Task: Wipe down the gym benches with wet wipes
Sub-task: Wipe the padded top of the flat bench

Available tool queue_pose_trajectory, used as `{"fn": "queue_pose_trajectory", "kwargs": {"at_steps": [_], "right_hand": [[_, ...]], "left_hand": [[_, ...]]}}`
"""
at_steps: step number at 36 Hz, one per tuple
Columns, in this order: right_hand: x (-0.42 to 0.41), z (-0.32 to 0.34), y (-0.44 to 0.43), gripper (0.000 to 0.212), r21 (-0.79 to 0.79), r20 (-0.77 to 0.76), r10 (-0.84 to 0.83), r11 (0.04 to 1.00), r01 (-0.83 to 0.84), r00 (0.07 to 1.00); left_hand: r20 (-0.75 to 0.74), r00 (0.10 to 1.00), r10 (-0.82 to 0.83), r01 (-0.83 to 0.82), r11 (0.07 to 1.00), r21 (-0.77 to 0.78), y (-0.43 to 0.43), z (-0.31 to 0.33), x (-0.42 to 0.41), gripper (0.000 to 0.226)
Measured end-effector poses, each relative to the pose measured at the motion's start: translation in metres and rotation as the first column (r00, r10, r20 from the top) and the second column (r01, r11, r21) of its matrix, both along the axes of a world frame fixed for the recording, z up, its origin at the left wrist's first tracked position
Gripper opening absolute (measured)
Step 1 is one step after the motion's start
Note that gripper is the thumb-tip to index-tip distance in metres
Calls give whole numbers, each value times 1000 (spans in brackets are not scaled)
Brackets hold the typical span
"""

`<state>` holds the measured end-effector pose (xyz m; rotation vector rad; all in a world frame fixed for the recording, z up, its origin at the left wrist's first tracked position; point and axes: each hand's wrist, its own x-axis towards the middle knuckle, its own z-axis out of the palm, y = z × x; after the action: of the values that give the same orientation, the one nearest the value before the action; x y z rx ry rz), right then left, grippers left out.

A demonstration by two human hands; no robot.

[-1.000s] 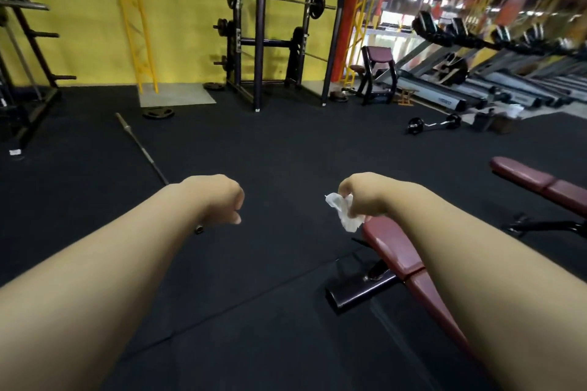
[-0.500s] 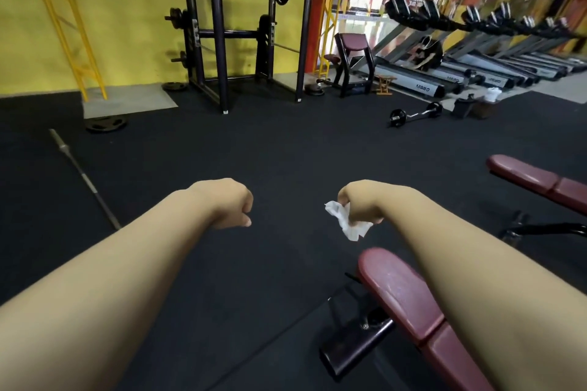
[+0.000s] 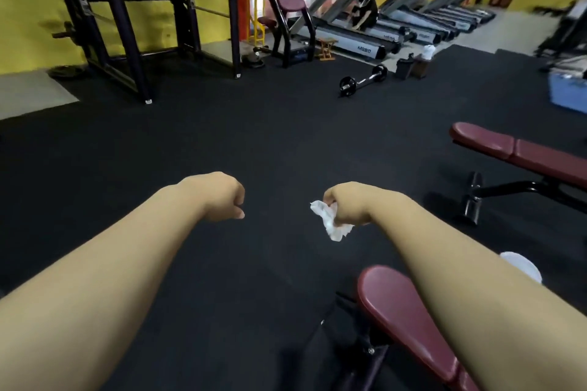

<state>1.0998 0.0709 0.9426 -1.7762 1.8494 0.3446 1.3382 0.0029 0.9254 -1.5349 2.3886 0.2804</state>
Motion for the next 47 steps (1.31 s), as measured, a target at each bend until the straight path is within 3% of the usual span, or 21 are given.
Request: {"fn": "queue_pose_trajectory", "kwargs": {"at_steps": [10, 17, 21, 26, 31, 35, 40, 47], "right_hand": [[-62, -33, -101, 28, 66, 0, -229, 971, 228, 973], [-149, -75, -170, 26, 223, -21, -336, 917, 332, 942], [-209, -94, -220, 19, 193, 7, -441, 881, 431, 898], [-279, -105, -263, 37, 115, 84, -598, 800, 589, 797], [-338, -117, -277, 18, 99, 139, -725, 688, 719, 674], [-384, -135, -286, 23, 83, 87, -806, 592, 802, 586], [-447, -154, -296, 26, 123, 14, -892, 449, 885, 451], [-541, -189, -303, 7, 58, -80, -983, 161, 985, 165]], "left_hand": [[-35, 970, -239, 242, 959, 149, -153, -46, -86, 22], [-40, 939, -342, 342, 913, 221, -241, -80, -179, 23], [-12, 922, -388, 379, 892, 245, -299, -94, -240, 24], [-11, 897, -441, 428, 863, 268, -359, -102, -320, 27], [-24, 852, -523, 505, 809, 301, -399, -111, -397, 30], [-29, 799, -600, 573, 747, 336, -423, -128, -458, 31], [-50, 693, -719, 680, 630, 377, -457, -157, -553, 33], [-20, 477, -878, 814, 434, 385, -494, -177, -701, 30]]}}
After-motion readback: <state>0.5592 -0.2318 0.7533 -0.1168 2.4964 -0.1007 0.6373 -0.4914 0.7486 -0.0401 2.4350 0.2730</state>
